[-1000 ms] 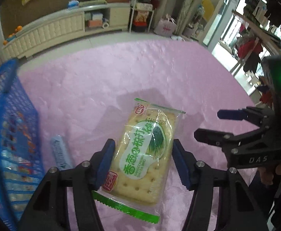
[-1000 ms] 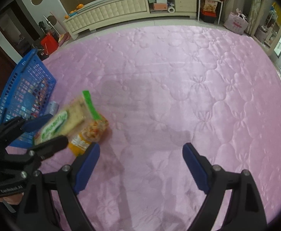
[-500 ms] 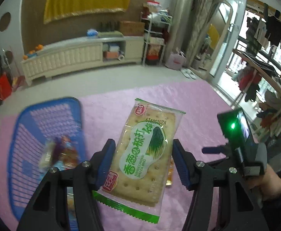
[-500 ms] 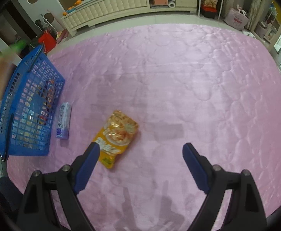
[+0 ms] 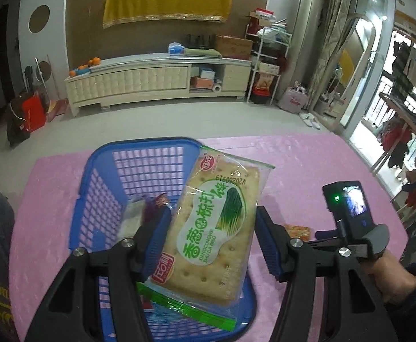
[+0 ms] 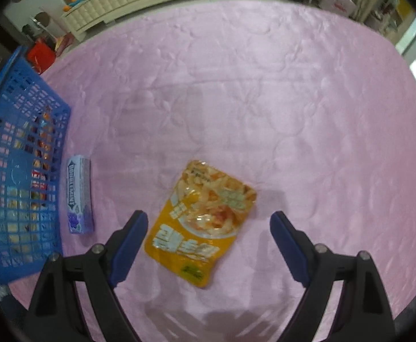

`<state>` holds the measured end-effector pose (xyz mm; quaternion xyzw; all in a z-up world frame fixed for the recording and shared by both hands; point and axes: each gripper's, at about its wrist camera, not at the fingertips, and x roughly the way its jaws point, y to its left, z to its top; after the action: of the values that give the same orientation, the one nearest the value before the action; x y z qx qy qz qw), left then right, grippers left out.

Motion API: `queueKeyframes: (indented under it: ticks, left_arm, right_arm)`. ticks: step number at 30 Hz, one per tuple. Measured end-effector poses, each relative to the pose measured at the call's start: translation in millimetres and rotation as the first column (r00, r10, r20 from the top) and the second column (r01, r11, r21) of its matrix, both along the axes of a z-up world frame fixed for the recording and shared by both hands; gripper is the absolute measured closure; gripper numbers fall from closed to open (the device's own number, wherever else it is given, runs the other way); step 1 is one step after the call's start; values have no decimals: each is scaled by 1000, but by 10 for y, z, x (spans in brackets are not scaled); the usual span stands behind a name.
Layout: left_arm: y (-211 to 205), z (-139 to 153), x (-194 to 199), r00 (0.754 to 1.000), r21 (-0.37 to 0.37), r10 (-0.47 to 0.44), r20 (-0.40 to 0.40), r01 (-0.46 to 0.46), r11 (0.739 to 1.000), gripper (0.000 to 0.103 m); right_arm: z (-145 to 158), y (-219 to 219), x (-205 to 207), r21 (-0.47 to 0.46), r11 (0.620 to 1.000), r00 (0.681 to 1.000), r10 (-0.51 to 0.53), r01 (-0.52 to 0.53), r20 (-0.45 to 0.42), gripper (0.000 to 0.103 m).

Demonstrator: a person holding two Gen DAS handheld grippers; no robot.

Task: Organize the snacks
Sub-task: 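Lift the scallion cracker packet with the left tool and carry it over the basket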

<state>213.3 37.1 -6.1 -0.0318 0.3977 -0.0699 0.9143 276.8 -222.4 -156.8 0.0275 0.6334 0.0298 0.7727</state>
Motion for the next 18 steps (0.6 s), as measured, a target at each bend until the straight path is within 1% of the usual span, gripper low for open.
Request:
queueKeyframes:
  ticks: [3, 6, 7, 8, 11, 13, 18]
  left_arm:
    - [110, -48, 13, 1000, 21, 12, -13, -12, 1000, 45]
    - [212, -76, 65, 999, 22, 23, -27, -23, 999, 45]
    - [233, -68, 59, 999, 21, 23, -27, -23, 1000, 45]
    - [289, -66, 50, 999, 19, 21, -27, -21, 1000, 45]
    - [372, -71, 89, 1000, 12, 16, -26, -15, 1000, 45]
    - [431, -99, 141, 999, 14, 24, -38, -24, 1000, 45]
    - [562, -187, 302, 998, -2, 25, -66, -25, 1000, 45]
  right_arm:
    - [-40, 92, 36, -32, 999, 1000, 5, -6, -8, 13]
    - [-115, 197, 64, -65, 998, 1000, 2, -3, -27, 13]
    - [-140, 221, 66, -77, 997, 999, 5, -8, -34, 21]
    - [-151, 265, 58, -114, 993, 1000, 14, -18, -28, 25]
    - [-157, 335, 41, -134, 991, 1000, 23, -25, -16, 31]
    - [-148, 403, 6, -158, 986, 999, 43, -43, -1, 32]
    - [-147, 592, -204, -204, 975, 991, 104, -87, 78, 39]
